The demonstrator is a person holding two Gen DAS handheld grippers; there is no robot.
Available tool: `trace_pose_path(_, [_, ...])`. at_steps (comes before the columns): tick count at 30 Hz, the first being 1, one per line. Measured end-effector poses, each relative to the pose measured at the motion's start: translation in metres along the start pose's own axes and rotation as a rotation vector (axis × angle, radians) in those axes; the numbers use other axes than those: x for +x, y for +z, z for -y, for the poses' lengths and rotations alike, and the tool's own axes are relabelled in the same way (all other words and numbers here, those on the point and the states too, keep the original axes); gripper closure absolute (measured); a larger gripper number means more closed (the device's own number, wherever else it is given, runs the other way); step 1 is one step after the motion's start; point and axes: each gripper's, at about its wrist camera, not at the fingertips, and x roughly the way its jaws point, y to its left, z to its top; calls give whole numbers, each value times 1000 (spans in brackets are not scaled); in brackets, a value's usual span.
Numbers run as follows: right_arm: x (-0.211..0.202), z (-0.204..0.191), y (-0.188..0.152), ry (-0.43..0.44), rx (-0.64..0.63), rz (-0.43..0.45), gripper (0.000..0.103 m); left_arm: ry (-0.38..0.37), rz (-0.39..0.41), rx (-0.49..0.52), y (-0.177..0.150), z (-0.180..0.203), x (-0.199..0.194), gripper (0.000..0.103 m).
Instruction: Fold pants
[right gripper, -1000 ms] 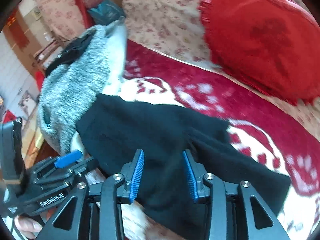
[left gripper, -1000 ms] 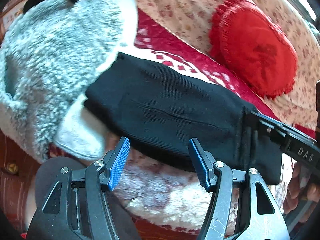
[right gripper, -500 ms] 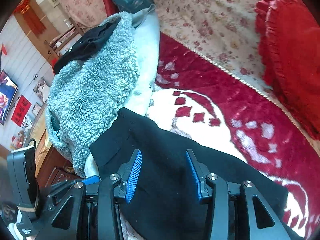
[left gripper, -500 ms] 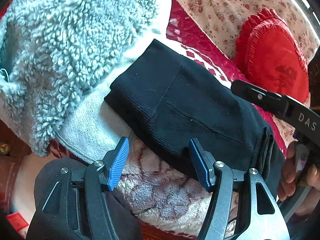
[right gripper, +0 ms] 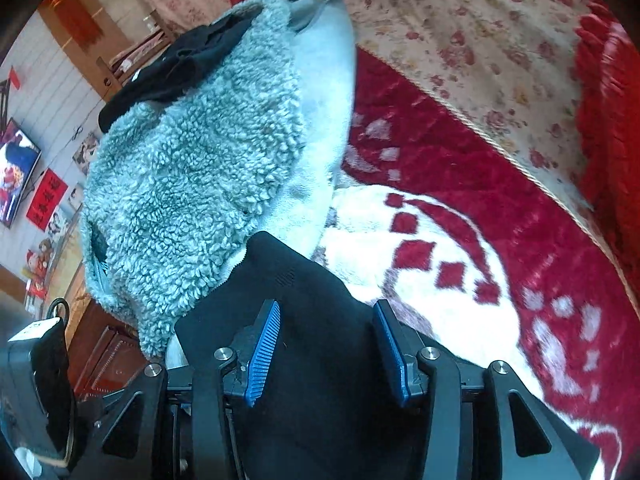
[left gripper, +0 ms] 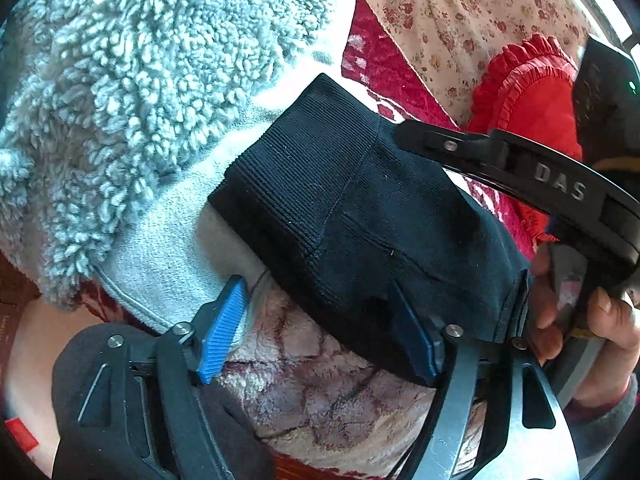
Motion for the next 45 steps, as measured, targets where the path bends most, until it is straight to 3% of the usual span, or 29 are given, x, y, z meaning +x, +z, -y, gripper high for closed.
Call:
trace_pose_path(6, [24, -9, 16, -23, -82, -41, 56, -36, 2, -21, 9, 7, 11, 15])
trace_pose_path(11, [47, -4, 19, 63, -41, -81, 56, -83, 44, -38, 14, 9, 15, 11])
trace_pose_path(12, [47, -2, 17, 74, -30, -58, 57, -95, 62, -45, 13, 6, 12, 21])
trace_pose_path(13, [45, -1, 16, 82, -21, -41, 67, -97, 87, -50, 12, 3, 9, 51])
trace_pose_path(14, [43, 1, 15, 92, -4, -23, 80, -88, 97, -46, 13, 2, 7, 64])
trace_pose_path(15, [38, 3, 15, 98, 17, -8, 82, -79, 100, -40, 13, 2, 5, 77])
trace_pose_path(18, [15, 6, 12, 121, 36, 47, 89, -139, 154, -12, 14, 10, -13, 84])
trace_pose_path(21, [-23, 8, 9, 140, 55, 131, 90, -160, 226, 92, 9, 36, -39, 85])
trace_pose_path(26, [-98, 18, -13, 132, 87, 260, 90, -213, 269, 301, -18, 92, -62, 85])
trace_pose_path(31, [-153, 57, -54, 1, 170, 300, 93, -228, 181, 484, -58, 147, -31, 85])
trace_pose_path(36, [-171, 99, -100, -124, 339, 273, 93, -152, 103, 598, -86, 173, 3, 85])
trace_pose_path(39, [-178, 121, -128, -69, 461, 304, 77, -198, 59, 607, -82, 177, -6, 76])
trace_pose_path(40, [-181, 124, -136, -47, 493, 321, 62, -210, 58, 612, -82, 177, -11, 67])
trace_pose_path(41, [-182, 125, -141, -35, 513, 333, 56, -218, 67, 627, -87, 172, -21, 65])
trace_pose_path(45, [-186, 119, -161, 68, 562, 364, 55, -198, 108, 675, -91, 166, -42, 60])
